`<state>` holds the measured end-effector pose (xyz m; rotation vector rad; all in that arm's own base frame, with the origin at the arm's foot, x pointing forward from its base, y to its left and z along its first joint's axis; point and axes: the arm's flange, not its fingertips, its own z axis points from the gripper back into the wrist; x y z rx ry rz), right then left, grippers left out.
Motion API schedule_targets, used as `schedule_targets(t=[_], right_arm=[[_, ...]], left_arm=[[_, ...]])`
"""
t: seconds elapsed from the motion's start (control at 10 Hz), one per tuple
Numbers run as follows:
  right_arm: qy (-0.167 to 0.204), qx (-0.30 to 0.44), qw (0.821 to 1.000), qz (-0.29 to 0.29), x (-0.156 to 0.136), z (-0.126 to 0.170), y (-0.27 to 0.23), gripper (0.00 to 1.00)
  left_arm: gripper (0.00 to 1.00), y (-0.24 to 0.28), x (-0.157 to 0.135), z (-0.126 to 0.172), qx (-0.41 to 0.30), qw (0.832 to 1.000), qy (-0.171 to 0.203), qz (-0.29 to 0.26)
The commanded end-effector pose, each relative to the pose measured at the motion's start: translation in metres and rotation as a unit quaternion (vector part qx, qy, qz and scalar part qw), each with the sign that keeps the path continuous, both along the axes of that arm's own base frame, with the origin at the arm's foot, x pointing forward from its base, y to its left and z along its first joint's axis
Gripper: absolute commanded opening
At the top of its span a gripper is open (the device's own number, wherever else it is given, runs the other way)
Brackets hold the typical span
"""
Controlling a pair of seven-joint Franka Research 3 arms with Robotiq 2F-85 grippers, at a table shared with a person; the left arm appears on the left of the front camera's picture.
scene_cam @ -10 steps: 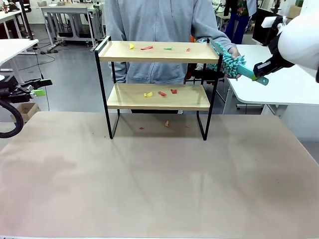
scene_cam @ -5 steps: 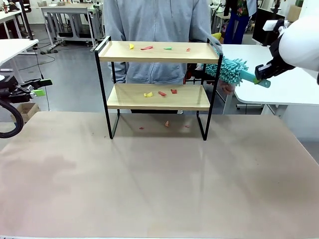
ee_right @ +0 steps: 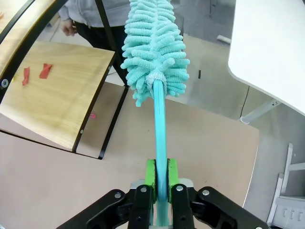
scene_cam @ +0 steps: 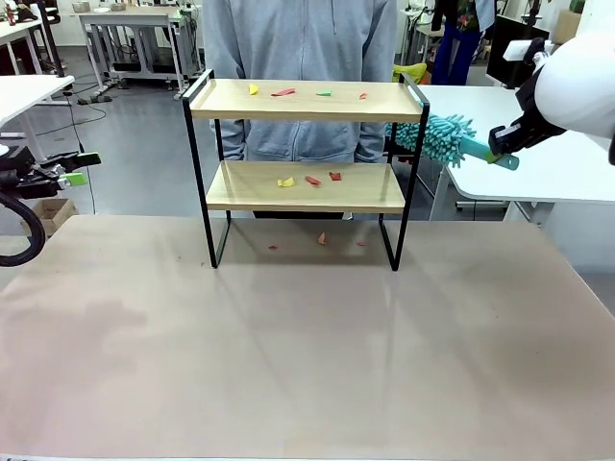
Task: Clean the shelf.
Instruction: Clean the specific section of the Shelf indicated by the human with the Duster.
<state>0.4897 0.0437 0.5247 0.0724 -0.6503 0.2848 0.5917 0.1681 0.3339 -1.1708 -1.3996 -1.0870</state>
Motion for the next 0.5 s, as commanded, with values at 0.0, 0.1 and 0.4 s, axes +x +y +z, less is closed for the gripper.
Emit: schedule_targets(t=[0.0, 0.1, 0.4], right_arm=[[-0.005, -0.004, 1.000, 0.006, 0.0000, 0.0028, -0.0024, 0.00], [-0.005, -0.004, 1.000, 0.006, 0.0000, 0.0028, -0.0024, 0.00], [-0.005, -0.004, 1.000, 0.006, 0.0000, 0.0028, -0.0024, 0.00]], left_arm=[[1.00, -0.0010, -0.0007, 0.0032, 0.001, 1.000, -0.002, 0.000], [1.00, -0.0010, -0.0007, 0.0032, 0.001, 1.000, -0.002, 0.000], [1.00, -0.0010, -0.0007, 0.0032, 0.001, 1.000, -0.002, 0.000]])
